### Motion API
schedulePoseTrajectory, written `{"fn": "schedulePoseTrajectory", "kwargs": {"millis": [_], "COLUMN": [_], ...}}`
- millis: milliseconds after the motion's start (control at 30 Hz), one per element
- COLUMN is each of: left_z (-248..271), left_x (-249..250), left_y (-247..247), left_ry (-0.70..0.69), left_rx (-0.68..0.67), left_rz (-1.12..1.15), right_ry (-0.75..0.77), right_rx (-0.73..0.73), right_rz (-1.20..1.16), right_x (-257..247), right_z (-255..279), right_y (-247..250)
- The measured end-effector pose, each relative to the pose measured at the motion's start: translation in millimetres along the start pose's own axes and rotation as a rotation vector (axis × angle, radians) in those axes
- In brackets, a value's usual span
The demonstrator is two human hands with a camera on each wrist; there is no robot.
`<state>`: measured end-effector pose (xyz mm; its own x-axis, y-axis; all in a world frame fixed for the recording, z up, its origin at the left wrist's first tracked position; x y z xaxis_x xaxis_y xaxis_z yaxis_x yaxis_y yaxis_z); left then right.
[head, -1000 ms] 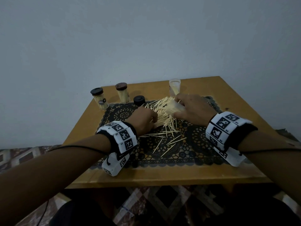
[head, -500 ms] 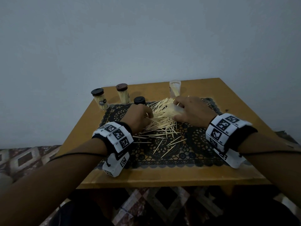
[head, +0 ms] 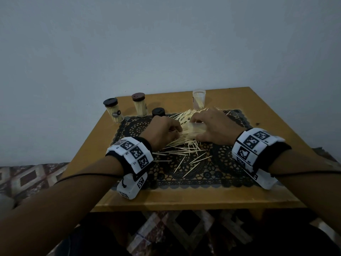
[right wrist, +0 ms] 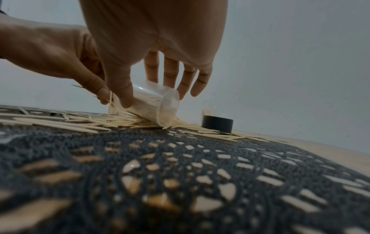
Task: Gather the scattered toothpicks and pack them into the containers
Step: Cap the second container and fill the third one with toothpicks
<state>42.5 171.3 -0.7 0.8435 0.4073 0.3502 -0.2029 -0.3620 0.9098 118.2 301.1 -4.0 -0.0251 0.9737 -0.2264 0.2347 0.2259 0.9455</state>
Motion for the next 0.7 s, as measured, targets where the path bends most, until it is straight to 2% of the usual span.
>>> {"fn": "schedulePoseTrajectory", "kwargs": {"millis": [167, 300, 467, 700], "left_z": [0.7, 2.0, 1.5, 4.9], "left_x": [6.5, 5.2, 7.5, 5.0], "left_y": [1.3, 2.4, -3.6, -8.3], "left_ry": [-0.059, -0.006, 0.037, 0.175], "left_rx": [0.07, 0.091, 0.018, -0.139], "left_rz": [0.023, 0.122, 0.171, 0.071], "right_ry": [0.045, 0.069, 0.044, 0.021], "right_rx": [0.007, 0.028, 0.042, 0.104], "right_rz": [-0.045, -0.076, -0.077, -0.093], "right_x": [-5.7, -7.1, -3.8, 7.1], "right_z": [0.5, -0.1, -0.4, -1.0], "right_y": [0.4, 1.3, 1.0, 3.5]}}
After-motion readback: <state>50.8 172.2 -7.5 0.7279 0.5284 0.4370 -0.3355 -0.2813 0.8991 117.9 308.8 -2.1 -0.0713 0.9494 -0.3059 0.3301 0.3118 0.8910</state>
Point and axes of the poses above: each hand's wrist, its own z-axis away from the middle knuckle, its own y-axis out of the back of the hand, x = y × z, the point moved 6 cm from there along -z, towards the middle knuckle, and after that the axes turned 4 degrees about y, right-handed, at the moved point
